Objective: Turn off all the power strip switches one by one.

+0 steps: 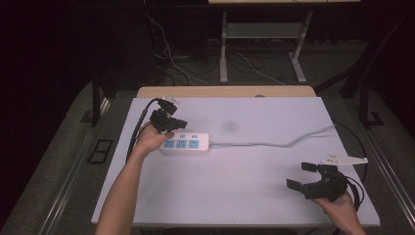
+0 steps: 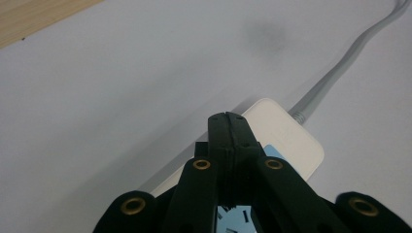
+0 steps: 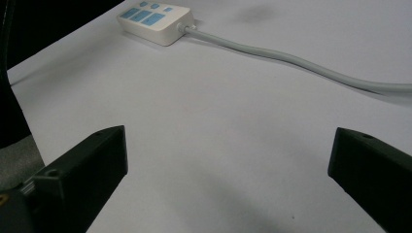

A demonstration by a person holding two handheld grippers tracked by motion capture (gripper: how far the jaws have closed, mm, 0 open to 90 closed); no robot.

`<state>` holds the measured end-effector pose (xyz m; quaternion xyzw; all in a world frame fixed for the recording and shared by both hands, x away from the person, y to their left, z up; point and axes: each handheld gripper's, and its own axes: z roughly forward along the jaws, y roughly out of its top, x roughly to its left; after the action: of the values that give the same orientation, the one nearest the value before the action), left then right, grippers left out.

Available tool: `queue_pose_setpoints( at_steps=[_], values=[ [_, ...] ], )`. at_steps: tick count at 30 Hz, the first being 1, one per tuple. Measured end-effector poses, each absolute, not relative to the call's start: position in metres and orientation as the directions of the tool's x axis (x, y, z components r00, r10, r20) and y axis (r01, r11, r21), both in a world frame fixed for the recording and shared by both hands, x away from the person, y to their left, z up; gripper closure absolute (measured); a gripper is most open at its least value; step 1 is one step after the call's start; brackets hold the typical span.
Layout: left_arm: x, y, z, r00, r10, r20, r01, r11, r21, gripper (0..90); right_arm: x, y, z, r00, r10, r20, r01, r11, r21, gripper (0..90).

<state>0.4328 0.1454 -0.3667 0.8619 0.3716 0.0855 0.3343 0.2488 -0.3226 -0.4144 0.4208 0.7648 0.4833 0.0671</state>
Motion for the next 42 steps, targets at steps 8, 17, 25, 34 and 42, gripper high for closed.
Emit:
queue_pose_setpoints(
  at_steps=[8, 17, 25, 34, 42],
  values=[
    [0.433, 0.134, -0.371, 0.729, 0.678, -0.093, 0.572, -0.528, 0.628, 89.2, 0.249, -0.321, -0.414, -0.640, 0.706, 0.305, 0.578, 0.181, 0.796, 0.6],
    [0.435, 0.126, -0.379, 0.738, 0.669, -0.089, 0.569, -0.546, 0.615, 89.2, 0.249, -0.321, -0.415, -0.641, 0.705, 0.304, 0.580, 0.185, 0.793, 0.6],
    [0.438, 0.120, -0.388, 0.743, 0.663, -0.090, 0.572, -0.560, 0.599, 89.1, 0.249, -0.321, -0.415, -0.642, 0.705, 0.303, 0.579, 0.186, 0.794, 0.6],
    [0.439, 0.115, -0.395, 0.747, 0.659, -0.090, 0.574, -0.570, 0.588, 89.2, 0.250, -0.321, -0.415, -0.644, 0.703, 0.302, 0.579, 0.190, 0.793, 0.6],
    [0.440, 0.111, -0.403, 0.750, 0.656, -0.080, 0.578, -0.592, 0.562, 89.2, 0.249, -0.321, -0.415, -0.645, 0.703, 0.300, 0.580, 0.194, 0.792, 0.6]
  ],
)
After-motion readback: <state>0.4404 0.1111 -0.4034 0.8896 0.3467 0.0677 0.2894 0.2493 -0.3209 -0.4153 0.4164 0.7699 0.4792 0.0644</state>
